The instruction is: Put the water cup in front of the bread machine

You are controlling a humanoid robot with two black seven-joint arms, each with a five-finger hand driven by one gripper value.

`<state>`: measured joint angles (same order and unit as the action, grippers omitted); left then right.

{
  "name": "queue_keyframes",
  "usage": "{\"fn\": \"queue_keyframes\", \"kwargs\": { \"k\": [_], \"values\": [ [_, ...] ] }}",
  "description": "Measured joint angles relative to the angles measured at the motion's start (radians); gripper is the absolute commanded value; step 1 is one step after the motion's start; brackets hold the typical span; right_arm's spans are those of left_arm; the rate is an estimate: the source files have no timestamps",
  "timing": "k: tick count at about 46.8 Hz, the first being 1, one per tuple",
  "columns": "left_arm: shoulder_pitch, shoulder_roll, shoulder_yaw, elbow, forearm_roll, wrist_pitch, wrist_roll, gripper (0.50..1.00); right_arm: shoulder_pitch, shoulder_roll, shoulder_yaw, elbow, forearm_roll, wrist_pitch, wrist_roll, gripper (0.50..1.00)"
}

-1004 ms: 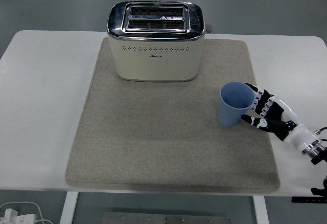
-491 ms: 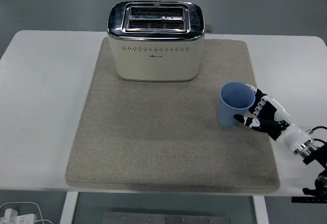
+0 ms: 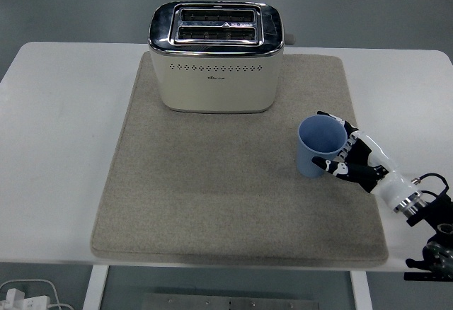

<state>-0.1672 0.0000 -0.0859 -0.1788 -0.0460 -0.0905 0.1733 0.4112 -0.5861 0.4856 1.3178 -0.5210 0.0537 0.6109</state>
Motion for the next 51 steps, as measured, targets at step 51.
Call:
{"fn": "queue_keyframes", "kwargs": {
  "k": [51],
  "values": [
    [0.000,0.000,0.000,0.001,0.000,0.000,0.000,1.000,0.010,0.083,-0.018,-0.055,-0.039,-0.031,0.000,0.909]
  ]
}}
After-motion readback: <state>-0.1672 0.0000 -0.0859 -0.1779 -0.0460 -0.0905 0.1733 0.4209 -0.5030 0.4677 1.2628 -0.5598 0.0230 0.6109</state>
